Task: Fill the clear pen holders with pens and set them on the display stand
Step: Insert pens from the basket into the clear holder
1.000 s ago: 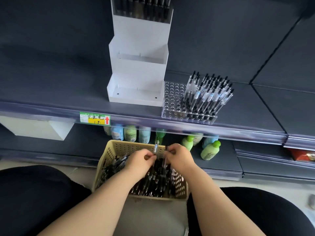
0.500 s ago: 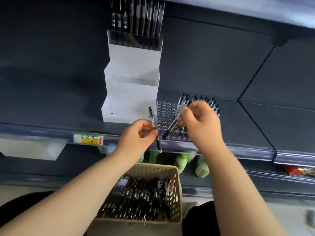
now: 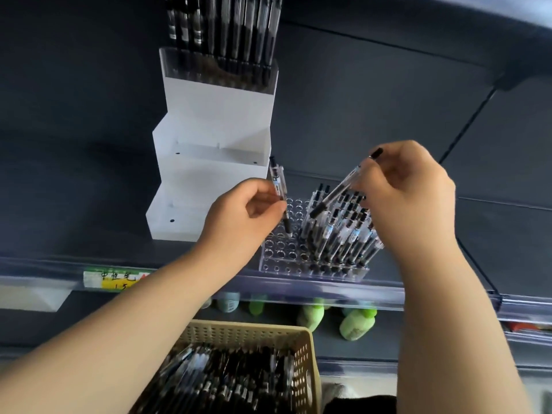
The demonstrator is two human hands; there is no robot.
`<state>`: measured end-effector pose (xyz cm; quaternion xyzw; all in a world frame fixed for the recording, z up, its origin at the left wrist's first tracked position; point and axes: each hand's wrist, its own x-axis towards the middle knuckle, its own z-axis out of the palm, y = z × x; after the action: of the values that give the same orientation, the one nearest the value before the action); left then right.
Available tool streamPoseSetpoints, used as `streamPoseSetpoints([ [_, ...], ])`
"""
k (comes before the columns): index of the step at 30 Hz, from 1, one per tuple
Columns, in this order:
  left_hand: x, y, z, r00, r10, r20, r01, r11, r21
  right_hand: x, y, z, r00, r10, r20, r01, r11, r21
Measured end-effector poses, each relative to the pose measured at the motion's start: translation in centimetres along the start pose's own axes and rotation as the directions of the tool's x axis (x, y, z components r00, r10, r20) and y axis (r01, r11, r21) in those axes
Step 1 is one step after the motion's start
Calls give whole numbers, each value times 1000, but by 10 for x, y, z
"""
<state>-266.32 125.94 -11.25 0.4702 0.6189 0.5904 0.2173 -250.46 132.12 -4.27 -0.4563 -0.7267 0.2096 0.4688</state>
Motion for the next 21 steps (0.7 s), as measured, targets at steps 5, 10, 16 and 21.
streamPoseSetpoints([
  [5,8,6,6,1000,16,-10,-16,998,-55,3,7,-4,999,-5,-34,5,1000,-5],
  [10,14,2,11,1000,-13,-5,13,998,-61,5,8,-2,998,-59,-12,59,996,61],
  [16,15,-2,17,1000,-21,1,21,999,-36,5,12,9,989,-103,110,102,995,15],
  [21,13,-2,19,1000,-9,30,8,1000,10,5,18,19,976,-85,203,109,988,-107],
])
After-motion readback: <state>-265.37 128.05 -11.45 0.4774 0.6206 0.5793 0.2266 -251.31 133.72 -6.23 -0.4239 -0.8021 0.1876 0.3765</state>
